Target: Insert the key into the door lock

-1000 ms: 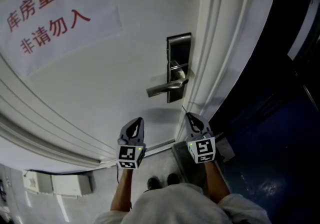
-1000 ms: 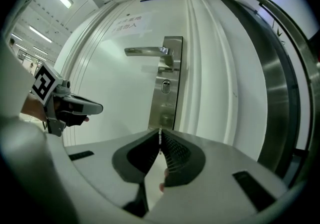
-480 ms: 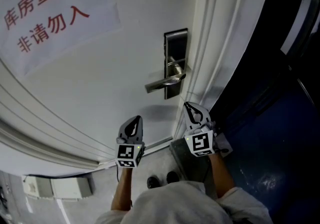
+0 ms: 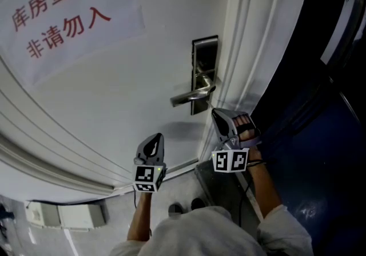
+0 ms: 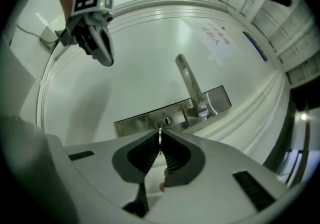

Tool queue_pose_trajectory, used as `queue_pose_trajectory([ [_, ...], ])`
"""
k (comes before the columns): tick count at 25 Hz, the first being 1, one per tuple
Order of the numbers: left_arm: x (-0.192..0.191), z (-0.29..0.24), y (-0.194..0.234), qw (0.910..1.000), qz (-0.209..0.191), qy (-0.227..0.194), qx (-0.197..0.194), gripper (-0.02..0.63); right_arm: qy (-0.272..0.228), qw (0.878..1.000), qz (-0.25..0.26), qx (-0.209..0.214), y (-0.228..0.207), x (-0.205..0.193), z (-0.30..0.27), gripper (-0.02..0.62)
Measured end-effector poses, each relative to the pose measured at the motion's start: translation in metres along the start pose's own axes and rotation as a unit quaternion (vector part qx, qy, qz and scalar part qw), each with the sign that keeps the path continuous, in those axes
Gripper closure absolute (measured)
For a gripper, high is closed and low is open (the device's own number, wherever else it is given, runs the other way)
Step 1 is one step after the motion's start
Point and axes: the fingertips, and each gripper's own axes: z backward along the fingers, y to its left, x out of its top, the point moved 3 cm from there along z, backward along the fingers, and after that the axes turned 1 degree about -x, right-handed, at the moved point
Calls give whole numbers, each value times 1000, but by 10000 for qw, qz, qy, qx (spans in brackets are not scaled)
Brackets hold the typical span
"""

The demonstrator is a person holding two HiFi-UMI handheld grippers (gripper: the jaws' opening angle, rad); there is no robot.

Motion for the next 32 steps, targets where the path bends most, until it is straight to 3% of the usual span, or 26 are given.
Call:
queue_pose_trajectory([
  [3, -1, 3, 3, 10000, 18, 11, 28, 588, 44, 9984, 543, -115, 1, 2, -4, 566],
  [6, 0, 7, 6, 10000, 17, 4, 62, 588, 47, 9971, 736, -167, 0, 4, -6, 566],
  [22, 4, 11, 8, 10000, -11, -43, 32, 588, 141, 9981, 551, -216, -12, 4, -17, 566],
  [32, 3, 12, 13, 10000, 12, -47, 62, 589, 75, 9976, 689, -91, -6, 10, -24, 566],
])
